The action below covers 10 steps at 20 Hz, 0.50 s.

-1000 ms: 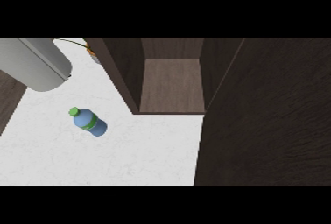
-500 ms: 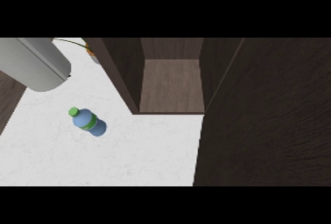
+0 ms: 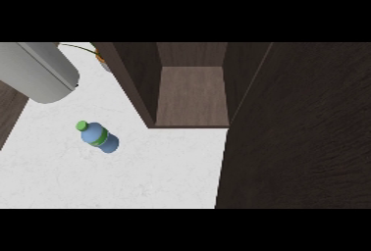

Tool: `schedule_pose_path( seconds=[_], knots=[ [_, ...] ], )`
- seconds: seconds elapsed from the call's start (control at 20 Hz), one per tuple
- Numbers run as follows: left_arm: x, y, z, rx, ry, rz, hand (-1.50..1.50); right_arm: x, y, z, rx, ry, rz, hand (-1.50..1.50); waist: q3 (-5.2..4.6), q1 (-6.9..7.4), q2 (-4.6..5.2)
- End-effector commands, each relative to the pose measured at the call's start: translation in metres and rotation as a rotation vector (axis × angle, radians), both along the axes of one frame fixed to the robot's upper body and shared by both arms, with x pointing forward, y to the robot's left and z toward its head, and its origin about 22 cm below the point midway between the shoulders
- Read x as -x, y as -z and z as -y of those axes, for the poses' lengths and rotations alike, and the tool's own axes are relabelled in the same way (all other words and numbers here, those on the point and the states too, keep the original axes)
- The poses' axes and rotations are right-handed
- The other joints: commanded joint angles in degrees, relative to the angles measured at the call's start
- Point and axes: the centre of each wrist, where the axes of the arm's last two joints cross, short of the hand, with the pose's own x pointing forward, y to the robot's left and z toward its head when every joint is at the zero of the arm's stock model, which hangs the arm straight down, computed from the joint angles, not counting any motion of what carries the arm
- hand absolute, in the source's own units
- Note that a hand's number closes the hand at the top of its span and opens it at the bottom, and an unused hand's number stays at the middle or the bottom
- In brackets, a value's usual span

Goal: Pick up the bottled water, place it into the cabinet and close the cabinet

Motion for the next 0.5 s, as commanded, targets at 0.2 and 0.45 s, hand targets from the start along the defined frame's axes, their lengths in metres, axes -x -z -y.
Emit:
schedule_pose_path(
  seconds=[0.2, 0.45],
  knots=[
    [-0.015, 0.011, 0.008, -0.021, 0.021, -0.037, -1.5, 0.024, -0.017, 0.007, 0.048, 0.075, 0.071, -1.5, 0.01, -0.48, -0.01],
    [-0.025, 0.032, 0.009, -0.051, 0.007, -0.07, -1.5, 0.026, -0.014, 0.011, 0.059, 0.058, 0.068, -1.5, 0.03, -0.42, 0.02]
  ],
)
